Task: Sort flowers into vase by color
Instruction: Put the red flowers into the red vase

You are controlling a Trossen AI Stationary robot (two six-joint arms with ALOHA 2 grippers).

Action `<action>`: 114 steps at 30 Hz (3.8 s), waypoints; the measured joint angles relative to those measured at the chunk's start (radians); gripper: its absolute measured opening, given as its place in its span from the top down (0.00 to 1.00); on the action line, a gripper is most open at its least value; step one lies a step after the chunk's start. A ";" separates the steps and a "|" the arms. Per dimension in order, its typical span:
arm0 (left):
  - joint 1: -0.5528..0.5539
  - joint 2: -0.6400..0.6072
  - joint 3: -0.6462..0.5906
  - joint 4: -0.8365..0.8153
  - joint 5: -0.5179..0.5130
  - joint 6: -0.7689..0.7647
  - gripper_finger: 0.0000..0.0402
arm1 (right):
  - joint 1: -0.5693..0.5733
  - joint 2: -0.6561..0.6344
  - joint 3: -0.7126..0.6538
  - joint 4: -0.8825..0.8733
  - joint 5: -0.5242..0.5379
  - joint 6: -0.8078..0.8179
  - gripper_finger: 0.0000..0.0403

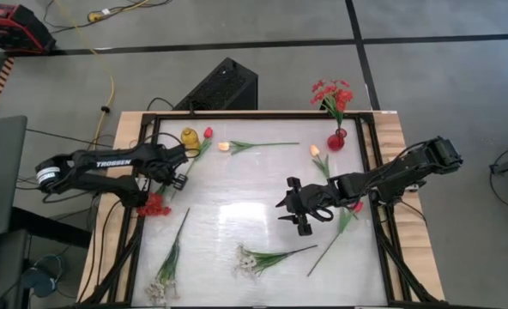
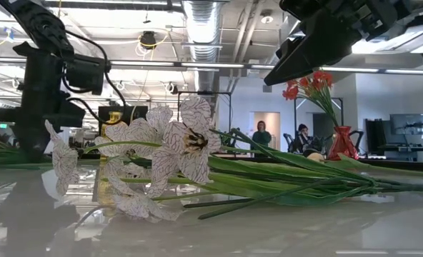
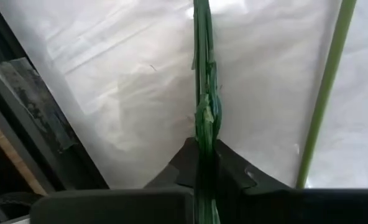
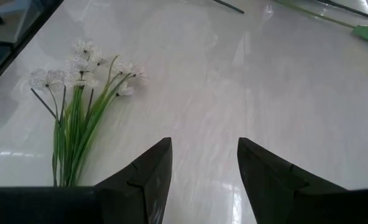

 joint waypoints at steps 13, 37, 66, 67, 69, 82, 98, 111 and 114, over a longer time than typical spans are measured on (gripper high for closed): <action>-0.050 -0.289 -0.004 -0.100 0.214 -0.014 0.98 | 0.000 0.000 0.000 0.003 0.000 -0.004 0.49; -0.404 -0.184 -0.001 0.962 0.283 -0.049 0.98 | -0.018 0.135 0.003 0.535 0.123 -1.191 0.49; -0.444 -0.001 0.000 1.154 0.327 -0.046 0.98 | -0.071 0.525 0.364 0.477 0.526 -1.486 0.57; -0.444 -0.001 0.000 1.154 0.327 -0.046 0.98 | -0.071 0.525 0.364 0.478 0.523 -1.486 0.60; -0.444 -0.001 0.000 1.154 0.327 -0.046 0.98 | -0.072 0.525 0.364 0.475 0.521 -1.485 0.66; -0.461 -0.001 -0.001 1.148 0.302 0.017 0.94 | -0.071 0.524 0.364 0.401 0.513 -1.383 0.95; -0.390 -0.110 0.000 1.214 0.349 0.177 0.57 | -0.031 0.304 0.363 -0.189 0.241 -0.773 0.96; -0.390 -0.232 -0.010 1.141 0.281 0.359 0.57 | -0.054 -0.494 -0.120 -0.085 0.097 -0.408 0.96; -0.400 -0.230 -0.010 1.137 0.279 0.383 0.57 | -0.054 -0.721 -0.278 0.035 0.211 -0.408 0.96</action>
